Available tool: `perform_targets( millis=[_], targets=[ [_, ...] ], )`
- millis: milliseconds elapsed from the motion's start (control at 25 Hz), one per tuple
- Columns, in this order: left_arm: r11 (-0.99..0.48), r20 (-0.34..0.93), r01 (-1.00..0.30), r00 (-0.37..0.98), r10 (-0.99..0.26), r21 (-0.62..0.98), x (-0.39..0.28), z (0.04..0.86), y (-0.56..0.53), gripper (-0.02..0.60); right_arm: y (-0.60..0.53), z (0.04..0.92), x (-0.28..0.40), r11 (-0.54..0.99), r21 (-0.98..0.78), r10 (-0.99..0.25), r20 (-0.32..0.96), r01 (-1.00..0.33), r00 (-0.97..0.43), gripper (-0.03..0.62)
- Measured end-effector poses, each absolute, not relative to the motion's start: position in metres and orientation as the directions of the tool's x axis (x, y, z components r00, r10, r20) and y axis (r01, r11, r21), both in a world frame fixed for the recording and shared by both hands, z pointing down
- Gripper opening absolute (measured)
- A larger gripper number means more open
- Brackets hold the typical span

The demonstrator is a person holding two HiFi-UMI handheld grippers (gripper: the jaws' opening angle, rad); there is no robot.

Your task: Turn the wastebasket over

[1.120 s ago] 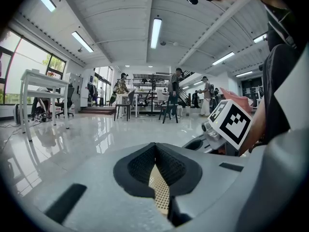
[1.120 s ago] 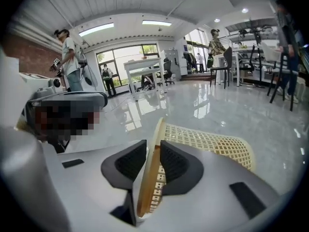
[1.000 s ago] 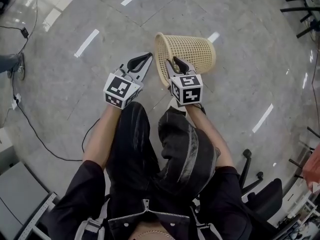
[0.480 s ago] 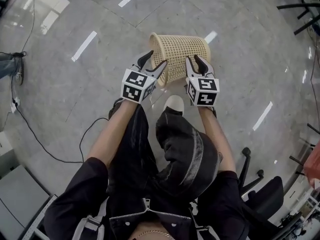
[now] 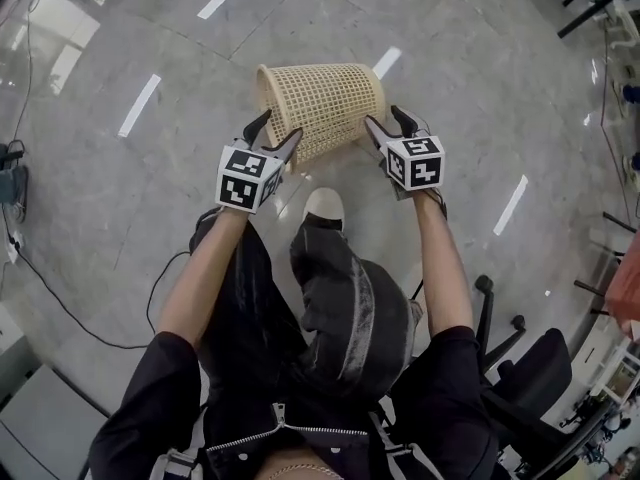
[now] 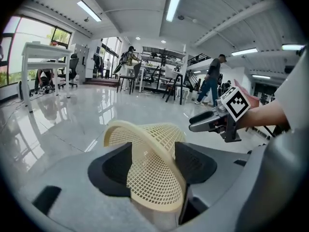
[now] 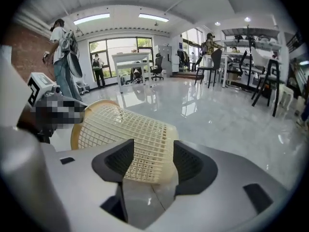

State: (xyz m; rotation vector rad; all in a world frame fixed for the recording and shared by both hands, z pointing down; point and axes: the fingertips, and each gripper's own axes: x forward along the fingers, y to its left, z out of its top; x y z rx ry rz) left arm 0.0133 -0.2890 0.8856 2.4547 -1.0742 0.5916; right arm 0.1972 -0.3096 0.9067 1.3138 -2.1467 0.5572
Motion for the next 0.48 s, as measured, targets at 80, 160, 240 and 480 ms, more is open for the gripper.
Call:
perform_targets(
  millis=[80,160,240,480],
  targets=[
    [-0.632,0.524,-0.757,0.611,-0.594,0.167,0.006,0.884,-0.293,0.268,-0.31,0.914,0.201,0.42,-0.134,-0.65,0.646,-0.898,-0.4,0.25],
    [-0.636,0.528,-0.758,0.604,-0.597,0.148,-0.002,0.882,-0.298,0.268,-0.308,0.922,0.202,0.403,-0.205,-0.631,0.644,-0.892,-0.433,0.259],
    [-0.636,0.535,-0.761,0.592,-0.603,0.125,-0.011,0.881,-0.303,0.268,-0.306,0.928,0.202,0.392,-0.257,-0.618,0.638,-0.883,-0.46,0.262],
    [-0.623,0.546,-0.779,0.555,-0.627,0.076,-0.043,0.877,-0.315,0.268,-0.294,0.949,0.188,0.381,-0.401,-0.553,0.623,-0.833,-0.553,0.262]
  ],
)
